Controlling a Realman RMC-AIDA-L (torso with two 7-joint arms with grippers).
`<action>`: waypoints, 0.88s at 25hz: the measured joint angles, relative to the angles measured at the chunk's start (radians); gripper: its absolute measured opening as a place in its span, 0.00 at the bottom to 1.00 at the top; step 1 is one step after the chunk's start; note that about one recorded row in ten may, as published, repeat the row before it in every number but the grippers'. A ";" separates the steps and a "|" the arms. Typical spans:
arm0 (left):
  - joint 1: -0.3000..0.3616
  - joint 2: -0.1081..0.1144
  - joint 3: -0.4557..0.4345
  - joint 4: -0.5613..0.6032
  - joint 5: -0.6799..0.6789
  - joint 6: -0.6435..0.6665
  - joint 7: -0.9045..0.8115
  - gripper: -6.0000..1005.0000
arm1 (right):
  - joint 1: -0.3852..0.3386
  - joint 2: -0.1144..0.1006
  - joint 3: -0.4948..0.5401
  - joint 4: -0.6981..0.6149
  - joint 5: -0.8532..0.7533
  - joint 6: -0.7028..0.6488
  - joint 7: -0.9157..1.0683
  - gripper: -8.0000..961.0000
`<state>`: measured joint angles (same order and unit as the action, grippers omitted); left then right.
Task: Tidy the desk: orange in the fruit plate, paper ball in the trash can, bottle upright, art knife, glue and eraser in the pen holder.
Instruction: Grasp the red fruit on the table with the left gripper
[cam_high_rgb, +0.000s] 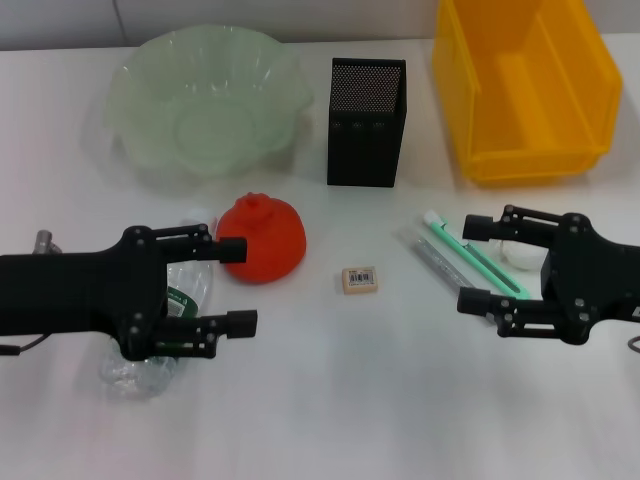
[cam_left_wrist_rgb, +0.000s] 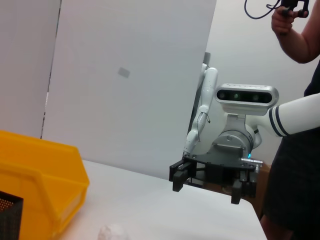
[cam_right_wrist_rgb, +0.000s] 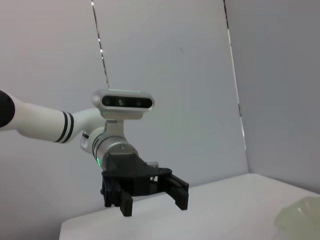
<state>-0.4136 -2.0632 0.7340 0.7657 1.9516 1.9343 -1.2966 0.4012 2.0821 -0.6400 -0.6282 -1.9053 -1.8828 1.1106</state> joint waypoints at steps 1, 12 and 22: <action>-0.005 0.000 -0.001 0.000 -0.011 -0.001 -0.004 0.78 | 0.000 0.000 0.000 0.000 0.000 0.000 0.000 0.81; -0.113 -0.006 0.067 0.110 0.064 -0.239 -0.141 0.78 | -0.012 -0.004 0.058 -0.005 0.011 0.000 -0.018 0.81; -0.210 -0.010 0.244 0.106 0.187 -0.497 -0.208 0.77 | -0.020 -0.003 0.063 0.000 0.011 -0.011 -0.050 0.81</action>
<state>-0.6240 -2.0730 0.9784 0.8717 2.1389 1.4377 -1.5050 0.3814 2.0794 -0.5774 -0.6284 -1.8943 -1.8940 1.0606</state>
